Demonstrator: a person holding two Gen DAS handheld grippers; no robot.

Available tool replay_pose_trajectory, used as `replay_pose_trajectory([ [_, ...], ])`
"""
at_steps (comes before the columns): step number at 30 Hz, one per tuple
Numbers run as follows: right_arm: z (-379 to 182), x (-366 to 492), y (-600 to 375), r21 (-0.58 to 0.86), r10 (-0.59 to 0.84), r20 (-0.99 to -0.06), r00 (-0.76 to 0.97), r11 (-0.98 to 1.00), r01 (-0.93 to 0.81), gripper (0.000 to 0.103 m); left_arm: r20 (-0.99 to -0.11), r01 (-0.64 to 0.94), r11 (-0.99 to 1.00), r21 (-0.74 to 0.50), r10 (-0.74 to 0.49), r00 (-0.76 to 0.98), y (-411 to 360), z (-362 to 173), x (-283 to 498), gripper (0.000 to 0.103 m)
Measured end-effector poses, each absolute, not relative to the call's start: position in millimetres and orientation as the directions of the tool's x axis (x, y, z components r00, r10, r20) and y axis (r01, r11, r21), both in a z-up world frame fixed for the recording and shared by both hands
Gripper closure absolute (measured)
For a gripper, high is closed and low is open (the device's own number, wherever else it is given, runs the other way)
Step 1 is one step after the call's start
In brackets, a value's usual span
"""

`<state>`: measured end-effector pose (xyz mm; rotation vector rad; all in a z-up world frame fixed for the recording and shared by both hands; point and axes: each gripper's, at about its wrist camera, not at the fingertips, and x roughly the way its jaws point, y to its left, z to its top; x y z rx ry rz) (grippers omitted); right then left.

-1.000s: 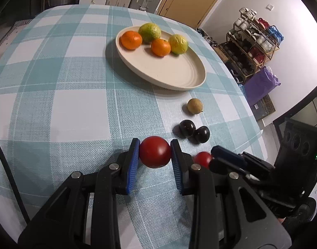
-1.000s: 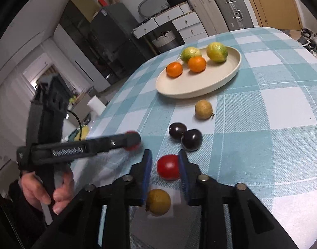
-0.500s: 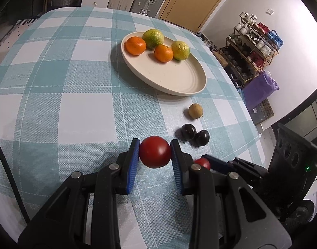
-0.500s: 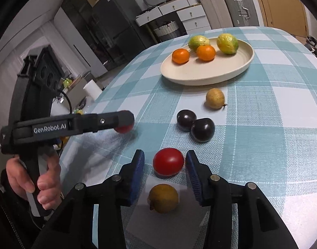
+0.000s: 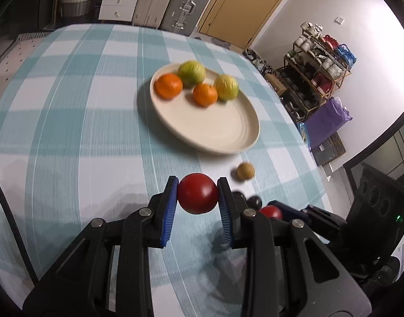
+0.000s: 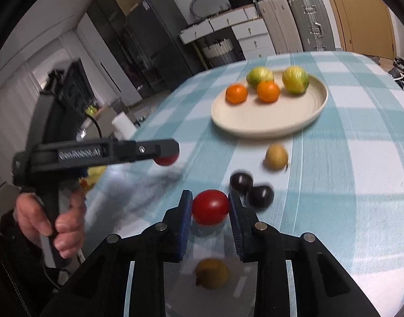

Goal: Organize fruits
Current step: 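Carry both tomatoes over the plate, one in each tool, then lower both tomatoes onto the plate and open both tools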

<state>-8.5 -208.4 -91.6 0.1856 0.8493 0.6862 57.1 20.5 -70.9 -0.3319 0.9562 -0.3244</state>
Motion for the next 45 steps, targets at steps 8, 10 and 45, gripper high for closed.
replay_pose_trajectory([
  [8,-59.1,30.5,-219.1,0.403,0.628,-0.578,0.522,0.775,-0.486,0.075,-0.717,0.148,0.894,-0.423,-0.43,0.548,16.0,-52.9,101.9,0.076],
  [10,-55.2,42.8,-221.0,0.414,0.633,-0.571,0.523,0.772,-0.482,0.075,-0.717,0.153,0.893,-0.423,-0.433,0.547,14.0,-50.1,116.4,0.076],
  [45,-93.5,178.1,-220.5,0.447,0.537,-0.638,0.552,0.842,-0.302,0.075,-0.743,0.132,0.89,-0.437,-0.44,0.505,-4.5,-88.9,248.9,0.076],
])
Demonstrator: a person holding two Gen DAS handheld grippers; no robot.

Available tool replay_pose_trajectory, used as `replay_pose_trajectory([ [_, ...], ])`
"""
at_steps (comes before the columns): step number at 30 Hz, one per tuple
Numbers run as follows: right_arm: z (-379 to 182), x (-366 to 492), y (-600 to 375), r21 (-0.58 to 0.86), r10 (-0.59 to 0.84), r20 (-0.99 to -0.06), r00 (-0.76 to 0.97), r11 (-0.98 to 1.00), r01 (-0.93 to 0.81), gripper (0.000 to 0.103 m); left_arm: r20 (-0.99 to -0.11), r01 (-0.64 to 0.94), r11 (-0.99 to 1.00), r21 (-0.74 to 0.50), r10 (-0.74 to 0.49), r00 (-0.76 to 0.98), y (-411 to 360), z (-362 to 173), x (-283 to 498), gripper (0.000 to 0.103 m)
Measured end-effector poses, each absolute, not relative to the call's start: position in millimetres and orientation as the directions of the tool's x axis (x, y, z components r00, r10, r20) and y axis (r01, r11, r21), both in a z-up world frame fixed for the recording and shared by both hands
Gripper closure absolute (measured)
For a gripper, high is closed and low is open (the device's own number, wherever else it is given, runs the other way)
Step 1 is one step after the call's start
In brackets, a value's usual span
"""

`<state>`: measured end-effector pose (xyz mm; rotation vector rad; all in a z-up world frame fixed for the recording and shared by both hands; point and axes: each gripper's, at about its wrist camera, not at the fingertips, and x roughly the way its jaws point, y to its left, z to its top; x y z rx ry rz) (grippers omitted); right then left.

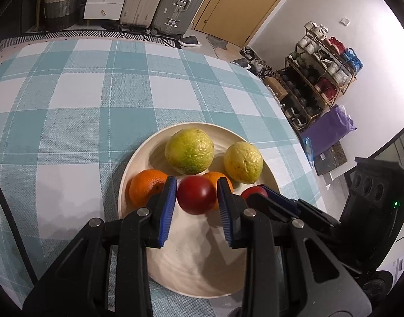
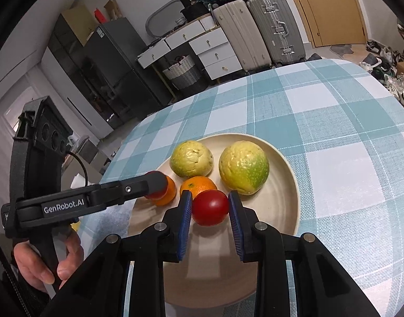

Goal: Organize fruits
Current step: 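Lower both tomatoes onto the plate and open both tools, then pull both tools back from the plate toward the kiwis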

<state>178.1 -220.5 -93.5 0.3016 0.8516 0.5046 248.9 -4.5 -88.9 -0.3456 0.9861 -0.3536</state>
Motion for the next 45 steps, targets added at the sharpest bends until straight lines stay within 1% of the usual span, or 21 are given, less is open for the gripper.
replay_pose_trajectory([
  [2,-92.4,175.1,-219.3,0.439,0.526,-0.637,0.563,0.849,-0.296,0.074,-0.729,0.132,0.883,-0.45,-0.448,0.517,-1.9,-86.3,247.3,0.075],
  [3,-91.2,173.4,-218.6,0.437,0.529,-0.63,0.569,0.847,-0.304,0.073,-0.73,0.128,0.885,-0.448,-0.444,0.52,-1.4,-85.0,247.0,0.073],
  [4,-89.7,171.7,-217.7,0.429,0.526,-0.625,0.577,0.849,-0.309,0.069,-0.731,0.126,0.886,-0.446,-0.442,0.52,-1.0,-83.9,246.9,0.072],
  [5,-88.4,169.0,-217.0,0.421,0.523,-0.621,0.584,0.851,-0.314,0.066,-0.729,0.127,0.885,-0.447,-0.443,0.521,-0.8,-82.6,246.2,0.072],
  [9,-81.5,159.8,-218.6,0.411,0.524,-0.603,0.601,0.85,-0.33,0.065,-0.726,0.134,0.891,-0.434,-0.434,0.534,-1.3,-73.2,237.8,0.072],
  [11,-78.6,155.1,-223.3,0.413,0.521,-0.598,0.61,0.852,-0.323,0.062,-0.723,0.136,0.893,-0.429,-0.43,0.54,-0.7,-68.9,232.4,0.072],
  [13,-76.2,150.0,-229.6,0.415,0.514,-0.595,0.618,0.855,-0.311,0.056,-0.722,0.134,0.896,-0.424,-0.424,0.546,-1.0,-64.4,224.1,0.072],
  [18,-66.6,131.6,-245.7,0.409,0.497,-0.586,0.64,0.863,-0.296,0.052,-0.726,0.129,0.903,-0.409,-0.408,0.554,-2.4,-56.3,199.2,0.07],
  [20,-62.6,124.5,-250.5,0.409,0.497,-0.581,0.644,0.863,-0.296,0.048,-0.727,0.128,0.907,-0.4,-0.399,0.559,-3.3,-53.3,188.9,0.068],
  [22,-58.3,115.3,-254.6,0.403,0.492,-0.573,0.655,0.865,-0.298,0.036,-0.725,0.129,0.91,-0.394,-0.394,0.566,-3.9,-49.9,175.6,0.068],
  [24,-53.1,103.9,-257.8,0.398,0.495,-0.557,0.667,0.864,-0.309,0.031,-0.724,0.129,0.913,-0.386,-0.386,0.572,-5.3,-47.0,160.0,0.067],
  [26,-49.5,94.1,-259.0,0.391,0.498,-0.551,0.67,0.863,-0.32,0.031,-0.721,0.137,0.915,-0.38,-0.386,0.576,-7.2,-44.5,146.8,0.067],
  [28,-46.7,85.0,-260.6,0.388,0.503,-0.546,0.67,0.861,-0.329,0.026,-0.723,0.142,0.92,-0.365,-0.376,0.58,-9.7,-42.2,135.2,0.066],
  [29,-45.4,80.1,-261.8,0.388,0.504,-0.542,0.673,0.86,-0.332,0.025,-0.722,0.146,0.925,-0.352,-0.367,0.586,-11.8,-40.7,126.2,0.062],
  [30,-44.6,76.4,-262.4,0.387,0.505,-0.538,0.675,0.859,-0.334,0.023,-0.721,0.146,0.927,-0.344,-0.361,0.592,-12.7,-39.8,119.3,0.054],
  [32,-42.7,67.9,-264.6,0.388,0.508,-0.53,0.679,0.857,-0.338,0.021,-0.714,0.142,0.931,-0.335,-0.349,0.607,-14.1,-37.9,104.4,0.04],
  [34,-41.6,60.4,-266.5,0.391,0.51,-0.526,0.68,0.856,-0.339,0.016,-0.705,0.143,0.932,-0.332,-0.346,0.619,-14.7,-37.1,91.1,0.038],
  [38,-41.4,48.4,-267.9,0.395,0.515,-0.526,0.677,0.853,-0.342,0.013,-0.72,0.141,0.94,-0.312,-0.33,0.61,-19.5,-39.4,71.6,0.037],
  [40,-40.9,41.8,-267.9,0.393,0.517,-0.527,0.675,0.852,-0.345,0.008,-0.727,0.139,0.945,-0.296,-0.317,0.609,-21.6,-40.9,65.2,0.032],
  [42,-40.2,35.6,-267.6,0.391,0.517,-0.526,0.676,0.852,-0.348,0.006,-0.729,0.132,0.953,-0.274,-0.295,0.618,-24.3,-41.4,56.0,0.023],
  [45,-38.0,25.2,-267.5,0.384,0.517,-0.519,0.681,0.852,-0.355,0.003,-0.727,0.132,0.957,-0.259,-0.283,0.626,-27.5,-42.0,45.5,0.022],
])
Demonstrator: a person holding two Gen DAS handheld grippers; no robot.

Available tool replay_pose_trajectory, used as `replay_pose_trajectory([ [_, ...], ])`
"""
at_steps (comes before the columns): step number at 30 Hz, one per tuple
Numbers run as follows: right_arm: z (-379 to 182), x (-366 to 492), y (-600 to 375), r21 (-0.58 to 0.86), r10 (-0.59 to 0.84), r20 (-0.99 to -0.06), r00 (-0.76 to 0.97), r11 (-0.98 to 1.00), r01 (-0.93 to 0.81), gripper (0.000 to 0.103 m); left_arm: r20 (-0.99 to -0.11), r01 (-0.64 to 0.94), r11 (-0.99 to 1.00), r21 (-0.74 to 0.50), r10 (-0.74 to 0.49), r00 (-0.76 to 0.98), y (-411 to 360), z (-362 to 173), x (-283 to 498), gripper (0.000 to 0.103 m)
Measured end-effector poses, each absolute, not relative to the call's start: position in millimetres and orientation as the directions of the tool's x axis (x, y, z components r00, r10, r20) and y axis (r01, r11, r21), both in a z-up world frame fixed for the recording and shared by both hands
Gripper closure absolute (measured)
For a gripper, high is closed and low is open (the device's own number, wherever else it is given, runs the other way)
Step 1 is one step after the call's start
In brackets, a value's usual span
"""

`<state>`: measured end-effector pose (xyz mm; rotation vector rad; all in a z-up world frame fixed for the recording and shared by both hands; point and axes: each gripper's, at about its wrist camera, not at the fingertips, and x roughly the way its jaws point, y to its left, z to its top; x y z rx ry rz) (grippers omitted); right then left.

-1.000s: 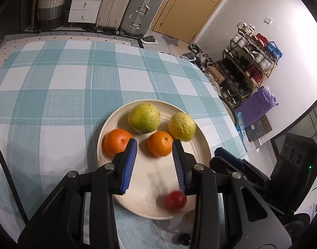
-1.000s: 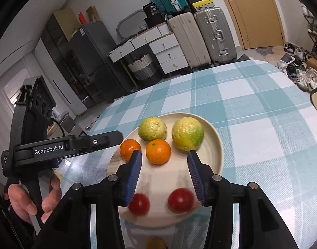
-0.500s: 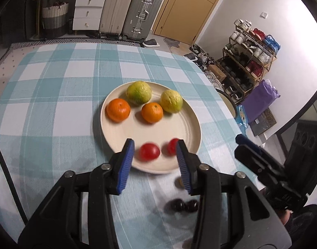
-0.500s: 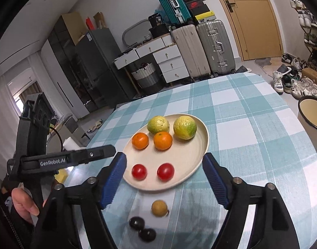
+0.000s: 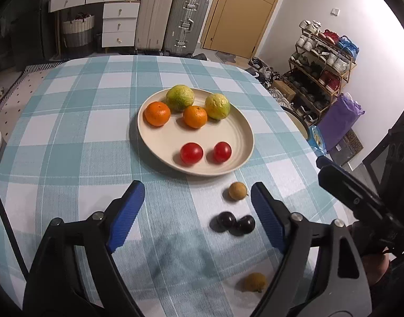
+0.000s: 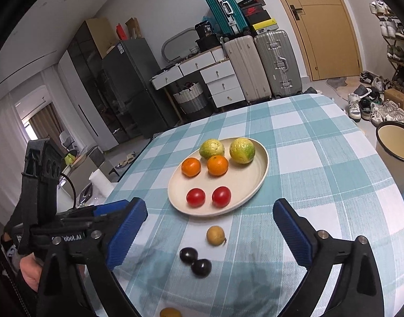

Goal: Organize fruits
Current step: 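Pull both tools back from the plate toward the kiwis, then lower the left tool onto the nearest brown kiwi and close it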

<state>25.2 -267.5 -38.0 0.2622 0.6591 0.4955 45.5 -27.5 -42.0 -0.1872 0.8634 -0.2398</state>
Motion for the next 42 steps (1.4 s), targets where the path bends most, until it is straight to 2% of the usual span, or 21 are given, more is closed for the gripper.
replay_pose_trajectory([
  [8,-34.0,5.4,-268.7,0.372,0.519,-0.507,0.688,0.852,-0.368,0.0,-0.756,0.123,0.972,-0.202,-0.234,0.611,-40.7,-47.3,21.0,0.017],
  [17,-37.6,-14.0,-264.2,0.345,0.507,-0.533,0.678,0.861,-0.373,0.0,-0.76,0.116,0.973,-0.199,-0.228,0.609,-43.5,-56.2,3.9,0.003],
  [42,-53.3,-37.3,-269.0,0.336,0.474,-0.581,0.662,0.88,-0.335,0.0,-0.835,0.225,0.962,-0.155,-0.249,0.491,-81.7,-101.5,-27.2,0.001],
])
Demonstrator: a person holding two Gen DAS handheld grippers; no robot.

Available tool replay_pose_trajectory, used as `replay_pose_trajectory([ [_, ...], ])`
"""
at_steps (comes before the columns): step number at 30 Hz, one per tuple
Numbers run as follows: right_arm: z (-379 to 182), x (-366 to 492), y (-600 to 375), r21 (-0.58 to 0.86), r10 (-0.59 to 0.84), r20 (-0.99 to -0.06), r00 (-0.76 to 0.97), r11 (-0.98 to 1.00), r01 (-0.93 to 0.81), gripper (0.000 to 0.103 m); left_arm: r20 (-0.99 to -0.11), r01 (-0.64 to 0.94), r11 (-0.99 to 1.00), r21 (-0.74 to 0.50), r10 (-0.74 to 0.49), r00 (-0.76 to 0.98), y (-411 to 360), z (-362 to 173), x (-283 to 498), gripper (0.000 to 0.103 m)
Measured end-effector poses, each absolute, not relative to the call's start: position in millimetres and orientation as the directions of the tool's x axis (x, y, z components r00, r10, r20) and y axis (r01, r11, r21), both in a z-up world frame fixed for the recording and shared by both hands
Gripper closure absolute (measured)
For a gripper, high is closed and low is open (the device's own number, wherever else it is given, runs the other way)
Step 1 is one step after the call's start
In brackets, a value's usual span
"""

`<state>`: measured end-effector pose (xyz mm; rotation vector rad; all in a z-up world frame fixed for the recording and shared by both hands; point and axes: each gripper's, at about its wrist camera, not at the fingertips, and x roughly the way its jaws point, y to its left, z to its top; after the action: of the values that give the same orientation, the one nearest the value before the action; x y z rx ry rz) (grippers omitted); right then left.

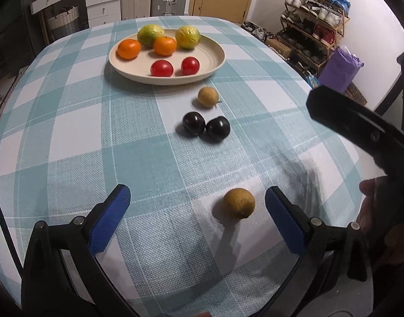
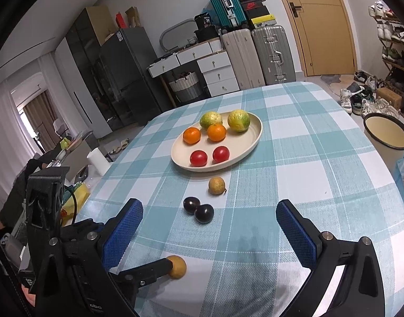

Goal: Organize fruits
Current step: 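Lower the left tool onto the nearest brown kiwi and close it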

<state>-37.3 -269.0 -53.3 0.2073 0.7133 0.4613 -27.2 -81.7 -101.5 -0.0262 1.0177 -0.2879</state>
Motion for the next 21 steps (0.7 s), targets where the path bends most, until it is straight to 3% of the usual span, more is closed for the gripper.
replay_pose_trajectory([
  [7,-58.5,-35.4,-276.4,0.348,0.464,-0.588,0.662,0.884,-0.311,0.0,-0.851,0.274,0.957,-0.099,-0.224,0.475,-98.4,-109.4,-30.8,0.001],
  [13,-63.6,-34.5,-281.7,0.361,0.459,-0.602,0.654,0.886,-0.29,0.0,-0.844,0.296,0.946,-0.128,-0.261,0.468,-100.9,-109.6,-32.2,0.003],
  [21,-65.8,-35.9,-285.8,0.363,0.454,-0.606,0.654,0.889,-0.28,0.0,-0.84,0.326,0.93,-0.173,-0.312,0.444,-102.1,-111.8,-32.9,0.029],
])
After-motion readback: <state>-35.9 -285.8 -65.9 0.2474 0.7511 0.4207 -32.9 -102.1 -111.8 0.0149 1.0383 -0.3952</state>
